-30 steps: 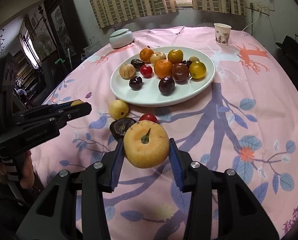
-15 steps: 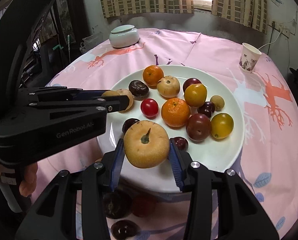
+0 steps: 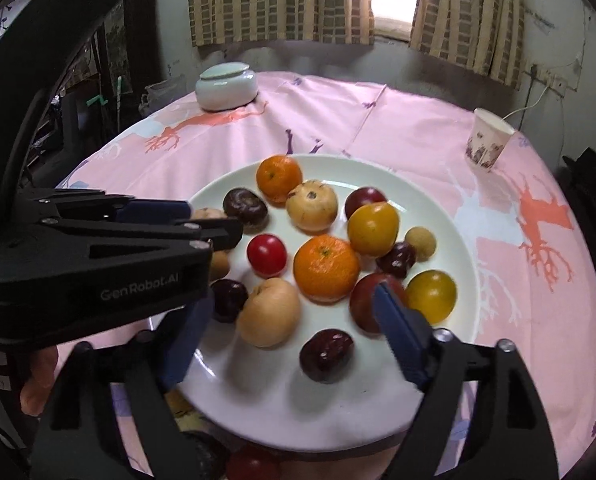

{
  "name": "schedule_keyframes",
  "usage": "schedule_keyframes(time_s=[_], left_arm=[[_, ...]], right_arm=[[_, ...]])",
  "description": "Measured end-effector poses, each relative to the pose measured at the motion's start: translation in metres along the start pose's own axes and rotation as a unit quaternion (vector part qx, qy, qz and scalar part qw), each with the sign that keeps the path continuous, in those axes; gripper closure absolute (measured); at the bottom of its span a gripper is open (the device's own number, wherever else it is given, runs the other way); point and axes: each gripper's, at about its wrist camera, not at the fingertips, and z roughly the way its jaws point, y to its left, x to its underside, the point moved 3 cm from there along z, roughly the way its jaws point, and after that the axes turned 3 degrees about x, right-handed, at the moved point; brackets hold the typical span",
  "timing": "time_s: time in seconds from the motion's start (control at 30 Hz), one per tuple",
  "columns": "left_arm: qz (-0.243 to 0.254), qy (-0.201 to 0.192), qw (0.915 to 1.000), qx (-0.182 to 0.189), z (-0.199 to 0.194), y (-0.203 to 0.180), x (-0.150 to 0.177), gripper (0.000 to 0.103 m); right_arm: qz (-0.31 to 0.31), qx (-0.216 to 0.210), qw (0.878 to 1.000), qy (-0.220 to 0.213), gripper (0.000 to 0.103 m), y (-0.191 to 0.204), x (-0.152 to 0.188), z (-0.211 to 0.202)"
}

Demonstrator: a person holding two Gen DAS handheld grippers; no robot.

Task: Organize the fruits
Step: 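Carry the yellow pear and small yellow fruit onto the white plate and release both, then grasp a dark red plum with the right tool while the left tool grasps a pale yellow pear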

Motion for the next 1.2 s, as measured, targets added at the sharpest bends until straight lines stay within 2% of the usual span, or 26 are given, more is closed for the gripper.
schedule_keyframes(time_s=[0.07,0.17,0.2,0.3,0.43,0.53,0.63,0.77,0.87,0.93,0.97,1.0,1.13,1.17,1.2], left_arm=[[-0.009,-0.013,0.9998,0.006,-0.011,0.003,-0.001,0.036],[-0.012,-0.025,0.9995,0.014,-0.031,0.006,0.004,0.034],[-0.013,-0.030,0.9993,0.016,-0.041,0.007,0.008,0.028],[-0.005,-0.052,0.9986,0.007,-0.068,0.009,0.032,0.014],[0.013,-0.075,0.9970,-0.014,-0.093,0.007,0.079,0.008],[0.012,-0.072,0.9971,-0.020,-0.096,0.008,0.115,0.005],[-0.008,-0.048,0.9988,-0.006,-0.092,0.015,0.143,0.005],[-0.027,-0.031,0.9991,-0.011,-0.089,0.027,0.161,0.005],[-0.039,-0.031,0.9987,-0.014,-0.092,0.034,0.166,0.005],[-0.043,-0.033,0.9985,-0.014,-0.095,0.036,0.168,0.005],[-0.043,-0.033,0.9984,-0.015,-0.096,0.036,0.169,0.005],[-0.043,-0.034,0.9984,-0.015,-0.097,0.037,0.169,0.005],[-0.040,-0.036,0.9985,-0.012,-0.100,0.035,0.169,0.005],[-0.038,-0.036,0.9986,-0.010,-0.100,0.034,0.169,0.005],[-0.036,-0.036,0.9987,-0.009,-0.099,0.032,0.168,0.005]], right_arm=[[-0.009,0.016,1.000,-0.015,0.006,-0.001,-0.001,-0.010],[-0.004,0.009,1.000,-0.013,0.006,-0.006,0.001,-0.027],[0.001,0.004,1.000,-0.010,0.006,-0.008,0.004,-0.035],[0.019,-0.034,0.999,-0.010,0.006,-0.008,0.021,-0.063],[0.024,-0.060,0.998,0.000,0.003,0.002,0.058,-0.093],[0.020,-0.067,0.997,0.022,0.003,0.014,0.087,-0.102],[0.032,-0.076,0.995,0.051,0.003,0.022,0.111,-0.100],[0.049,-0.085,0.992,0.082,0.003,0.026,0.126,-0.087],[0.050,-0.109,0.988,0.095,0.003,0.029,0.130,-0.077],[0.048,-0.118,0.987,0.095,0.011,0.031,0.130,-0.074],[0.049,-0.123,0.986,0.097,0.025,0.032,0.130,-0.072],[0.051,-0.128,0.985,0.101,0.032,0.032,0.130,-0.069],[0.054,-0.113,0.987,0.102,0.037,0.030,0.128,-0.063],[0.053,-0.106,0.988,0.101,0.040,0.029,0.127,-0.061],[0.053,-0.104,0.988,0.101,0.055,0.028,0.126,-0.060]])
